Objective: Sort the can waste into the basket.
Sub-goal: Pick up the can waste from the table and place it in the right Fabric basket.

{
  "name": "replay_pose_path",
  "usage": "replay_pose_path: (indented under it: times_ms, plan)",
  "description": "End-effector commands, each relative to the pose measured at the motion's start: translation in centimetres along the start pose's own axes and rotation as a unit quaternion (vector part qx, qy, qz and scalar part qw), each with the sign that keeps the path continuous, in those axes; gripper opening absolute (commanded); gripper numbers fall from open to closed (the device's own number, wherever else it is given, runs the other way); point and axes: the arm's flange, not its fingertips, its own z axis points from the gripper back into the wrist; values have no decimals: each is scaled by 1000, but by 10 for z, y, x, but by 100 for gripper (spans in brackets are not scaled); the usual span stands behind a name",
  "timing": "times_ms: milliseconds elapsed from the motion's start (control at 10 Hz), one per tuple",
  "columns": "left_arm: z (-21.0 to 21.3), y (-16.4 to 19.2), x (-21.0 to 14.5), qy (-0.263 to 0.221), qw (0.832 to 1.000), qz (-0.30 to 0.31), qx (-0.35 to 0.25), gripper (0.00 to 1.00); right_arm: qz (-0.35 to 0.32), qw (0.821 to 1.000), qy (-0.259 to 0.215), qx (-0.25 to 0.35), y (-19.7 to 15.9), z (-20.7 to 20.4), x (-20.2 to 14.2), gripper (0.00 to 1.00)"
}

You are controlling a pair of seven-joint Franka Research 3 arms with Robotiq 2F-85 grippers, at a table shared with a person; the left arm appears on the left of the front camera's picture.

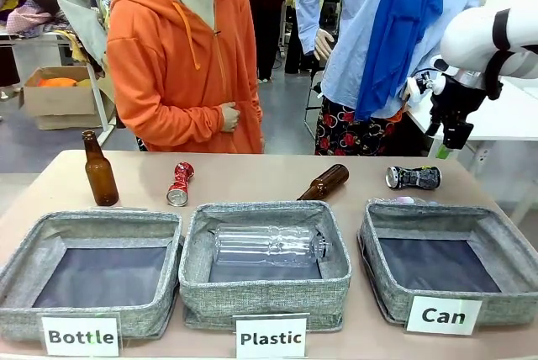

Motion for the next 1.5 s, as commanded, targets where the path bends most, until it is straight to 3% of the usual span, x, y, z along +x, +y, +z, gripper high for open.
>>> replay_pose_path:
  times_ms: [0,700,1400]
  plan:
    - [-1,0,2,-8,1000,-11,-11,100,12,1000,12,-2,-13,-22,7,100]
    - [-1,0,2,-8,1000,-11,-11,100,26,997,44,62,-59,-123,2,100]
    - [-1,0,2,-8,1000,-11,-11,100,42,995,44,73,-54,-135,-2,100]
